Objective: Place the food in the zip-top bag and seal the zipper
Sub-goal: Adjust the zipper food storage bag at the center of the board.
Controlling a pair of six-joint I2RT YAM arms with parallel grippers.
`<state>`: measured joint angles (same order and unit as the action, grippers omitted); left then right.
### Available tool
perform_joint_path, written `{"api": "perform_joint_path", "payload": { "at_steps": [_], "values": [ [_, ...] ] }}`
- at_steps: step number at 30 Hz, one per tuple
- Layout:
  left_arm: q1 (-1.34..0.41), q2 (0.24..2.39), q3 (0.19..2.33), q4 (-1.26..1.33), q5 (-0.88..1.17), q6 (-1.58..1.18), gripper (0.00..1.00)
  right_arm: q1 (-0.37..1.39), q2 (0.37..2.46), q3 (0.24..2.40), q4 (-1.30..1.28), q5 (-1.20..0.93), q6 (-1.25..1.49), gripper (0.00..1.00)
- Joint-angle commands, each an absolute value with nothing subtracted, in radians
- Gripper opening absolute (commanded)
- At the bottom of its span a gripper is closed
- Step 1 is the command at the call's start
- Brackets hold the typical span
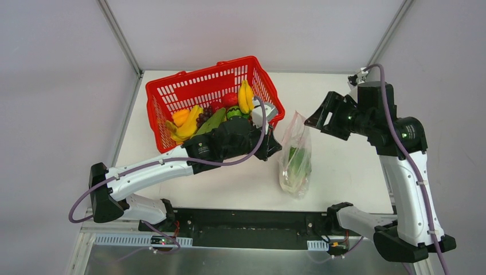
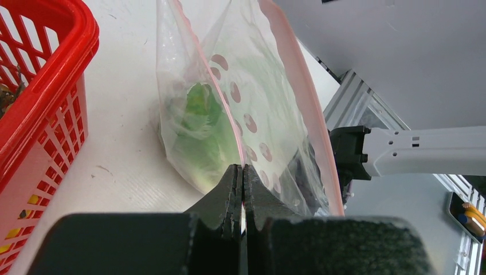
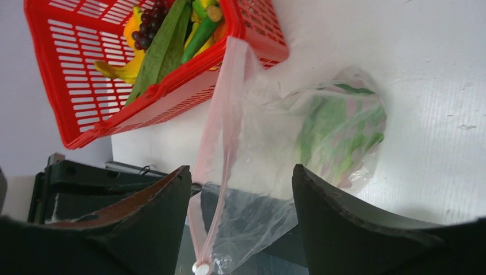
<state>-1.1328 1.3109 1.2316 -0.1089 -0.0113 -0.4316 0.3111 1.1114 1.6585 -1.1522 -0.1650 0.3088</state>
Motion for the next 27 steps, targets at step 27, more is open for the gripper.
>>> {"api": "perform_joint_path", "payload": {
  "at_steps": [27],
  "values": [
    [-1.137,1.246,1.222,-0.074,-0.079,-0.407,0.00,0.797,1.156,1.667,-1.210,0.403,0.488,0.32]
  ]
}}
